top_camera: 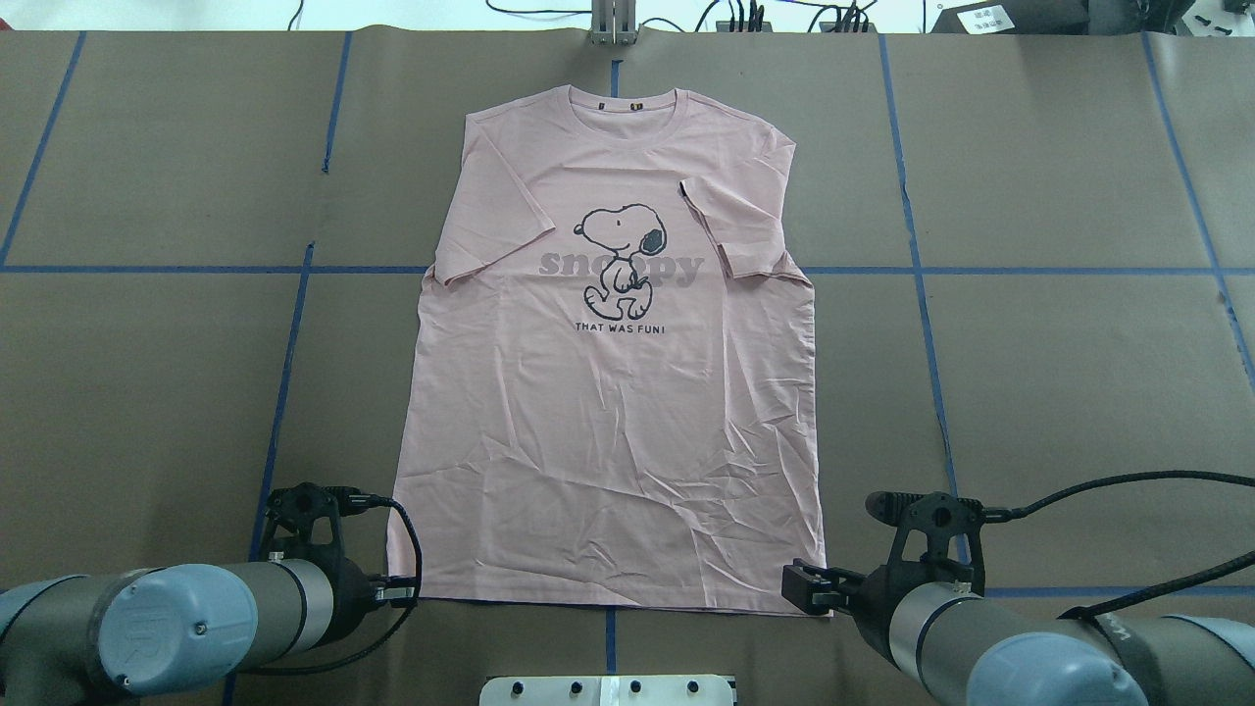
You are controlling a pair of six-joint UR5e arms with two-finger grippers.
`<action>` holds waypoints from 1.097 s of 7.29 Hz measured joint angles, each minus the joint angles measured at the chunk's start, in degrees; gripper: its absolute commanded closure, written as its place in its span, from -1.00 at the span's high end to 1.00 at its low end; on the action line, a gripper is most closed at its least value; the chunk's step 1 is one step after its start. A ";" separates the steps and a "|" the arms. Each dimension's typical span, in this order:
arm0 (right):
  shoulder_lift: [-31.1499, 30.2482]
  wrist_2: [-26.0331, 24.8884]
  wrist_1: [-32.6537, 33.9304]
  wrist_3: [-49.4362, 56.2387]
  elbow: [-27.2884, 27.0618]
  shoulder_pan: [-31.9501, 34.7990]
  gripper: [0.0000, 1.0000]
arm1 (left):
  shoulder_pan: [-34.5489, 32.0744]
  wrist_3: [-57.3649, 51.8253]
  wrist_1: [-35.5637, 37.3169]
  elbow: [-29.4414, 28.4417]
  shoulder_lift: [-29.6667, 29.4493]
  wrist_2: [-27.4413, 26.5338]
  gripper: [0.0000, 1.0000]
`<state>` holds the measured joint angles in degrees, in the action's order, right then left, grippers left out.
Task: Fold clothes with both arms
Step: 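Grasp the hem corners with both grippers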
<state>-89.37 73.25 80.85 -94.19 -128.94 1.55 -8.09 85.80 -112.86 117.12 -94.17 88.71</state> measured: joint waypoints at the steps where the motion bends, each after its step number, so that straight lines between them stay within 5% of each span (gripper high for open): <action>1: 0.22 -1.22 -0.09 -1.84 1.77 -0.80 0.39 | 0.00 -0.01 0.00 0.05 -0.10 0.10 -1.00; 8: 3.69 -4.07 -0.25 -4.86 8.21 -2.52 0.11 | 0.00 -0.02 -0.08 0.30 -0.48 0.49 -1.00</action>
<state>-85.68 69.17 80.60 -99.05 -120.72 -0.97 -8.09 85.78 -112.93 117.42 -94.65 89.20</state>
